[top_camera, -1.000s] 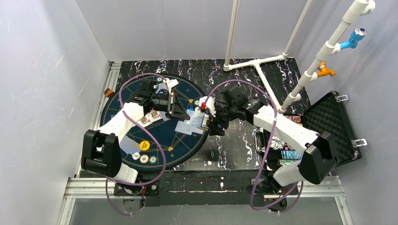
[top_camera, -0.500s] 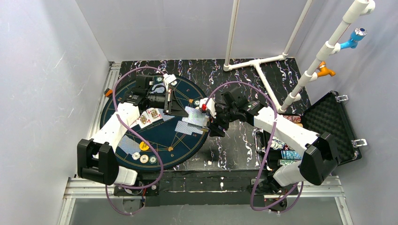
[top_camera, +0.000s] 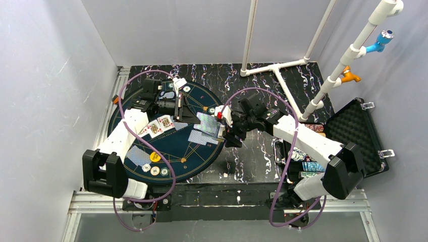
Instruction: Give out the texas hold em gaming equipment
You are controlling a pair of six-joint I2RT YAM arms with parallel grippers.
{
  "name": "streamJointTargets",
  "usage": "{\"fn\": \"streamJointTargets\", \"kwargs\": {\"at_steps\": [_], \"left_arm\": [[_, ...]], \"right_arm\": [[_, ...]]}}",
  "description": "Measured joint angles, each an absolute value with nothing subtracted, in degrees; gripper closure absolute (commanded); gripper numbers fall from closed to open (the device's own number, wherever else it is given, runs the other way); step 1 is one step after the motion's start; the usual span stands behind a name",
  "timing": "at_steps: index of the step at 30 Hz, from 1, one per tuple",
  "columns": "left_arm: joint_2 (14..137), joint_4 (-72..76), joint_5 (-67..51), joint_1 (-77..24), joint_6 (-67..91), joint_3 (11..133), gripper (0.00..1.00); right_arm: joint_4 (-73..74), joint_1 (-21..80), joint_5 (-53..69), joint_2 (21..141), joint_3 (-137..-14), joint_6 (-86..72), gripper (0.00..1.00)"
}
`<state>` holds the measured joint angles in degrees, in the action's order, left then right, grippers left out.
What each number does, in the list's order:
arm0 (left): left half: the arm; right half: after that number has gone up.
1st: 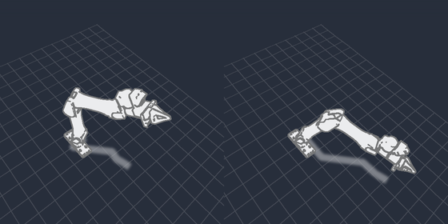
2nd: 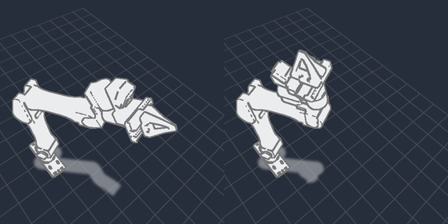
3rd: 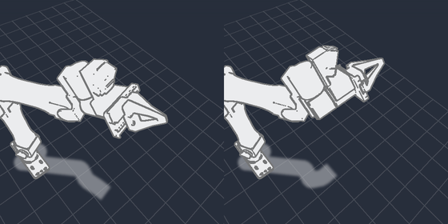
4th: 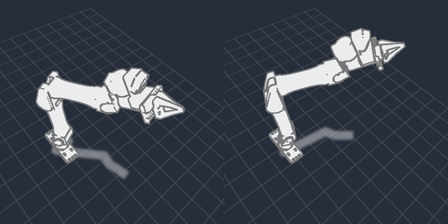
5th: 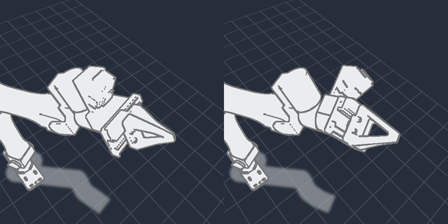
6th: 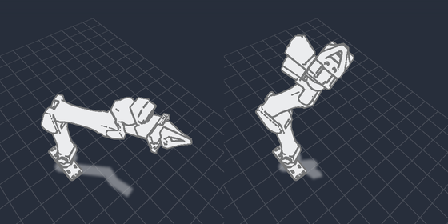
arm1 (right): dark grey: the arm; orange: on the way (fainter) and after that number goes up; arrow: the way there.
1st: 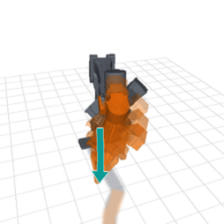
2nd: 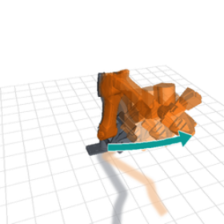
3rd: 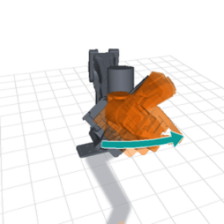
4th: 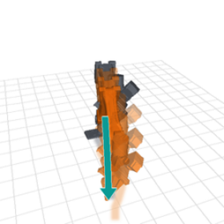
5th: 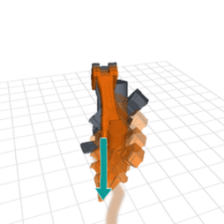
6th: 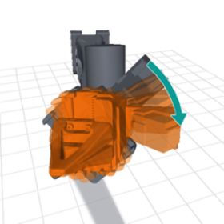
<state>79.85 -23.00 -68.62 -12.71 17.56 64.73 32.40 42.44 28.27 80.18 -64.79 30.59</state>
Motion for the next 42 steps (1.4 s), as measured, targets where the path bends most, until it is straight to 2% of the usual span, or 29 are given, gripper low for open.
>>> {"fn": "streamJointTargets", "kwargs": {"at_steps": [16,24,26,42], "left_arm": [[83.7,-23.2,-67.6,-18.0,19.3,64.1,1.00],[83.9,-23.3,-66.0,-18.5,19.7,64.1,0.77],[83.9,-23.6,-65.8,-18.5,19.7,64.1,0.75],[84.1,-26.8,-64.6,-18.5,17.5,64.1,0.77]], "right_arm": [[32.8,42.4,30.9,80.2,-65.4,30.6,0.99],[32.8,42.4,31.3,80.2,-65.4,30.6,0.99],[32.9,42.4,31.3,80.2,-65.4,30.6,0.99],[33.0,42.4,31.2,80.2,-65.4,30.6,0.99]]}}
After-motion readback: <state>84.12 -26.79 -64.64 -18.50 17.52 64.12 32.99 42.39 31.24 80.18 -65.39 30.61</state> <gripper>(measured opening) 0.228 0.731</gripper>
